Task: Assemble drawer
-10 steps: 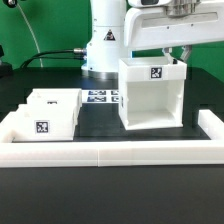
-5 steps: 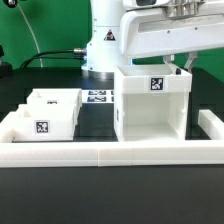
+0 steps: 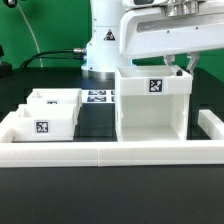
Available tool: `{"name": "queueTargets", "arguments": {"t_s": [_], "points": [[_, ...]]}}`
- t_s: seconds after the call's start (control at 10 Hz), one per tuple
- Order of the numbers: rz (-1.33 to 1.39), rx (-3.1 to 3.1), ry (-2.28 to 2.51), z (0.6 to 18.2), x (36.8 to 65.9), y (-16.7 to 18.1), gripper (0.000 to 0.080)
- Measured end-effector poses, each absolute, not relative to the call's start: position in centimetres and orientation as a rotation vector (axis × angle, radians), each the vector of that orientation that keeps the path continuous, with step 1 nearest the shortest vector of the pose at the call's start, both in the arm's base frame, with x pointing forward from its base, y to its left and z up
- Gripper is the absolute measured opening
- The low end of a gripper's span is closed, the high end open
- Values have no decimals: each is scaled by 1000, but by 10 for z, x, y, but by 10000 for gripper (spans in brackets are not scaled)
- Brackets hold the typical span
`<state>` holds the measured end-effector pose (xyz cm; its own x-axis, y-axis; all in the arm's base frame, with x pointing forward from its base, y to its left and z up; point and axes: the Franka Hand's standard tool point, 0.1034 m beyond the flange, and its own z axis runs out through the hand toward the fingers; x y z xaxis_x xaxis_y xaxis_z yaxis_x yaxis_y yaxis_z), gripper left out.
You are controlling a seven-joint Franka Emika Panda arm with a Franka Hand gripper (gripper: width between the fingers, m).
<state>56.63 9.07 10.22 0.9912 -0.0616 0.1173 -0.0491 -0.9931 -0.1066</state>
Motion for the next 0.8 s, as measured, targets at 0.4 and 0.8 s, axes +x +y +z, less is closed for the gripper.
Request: {"name": "queueTargets", "arguments": {"t_s": [0.4, 0.8], "points": [[-249, -2923, 651, 100, 572, 102, 46], [-259, -2829, 945, 104, 581, 78, 48]]}}
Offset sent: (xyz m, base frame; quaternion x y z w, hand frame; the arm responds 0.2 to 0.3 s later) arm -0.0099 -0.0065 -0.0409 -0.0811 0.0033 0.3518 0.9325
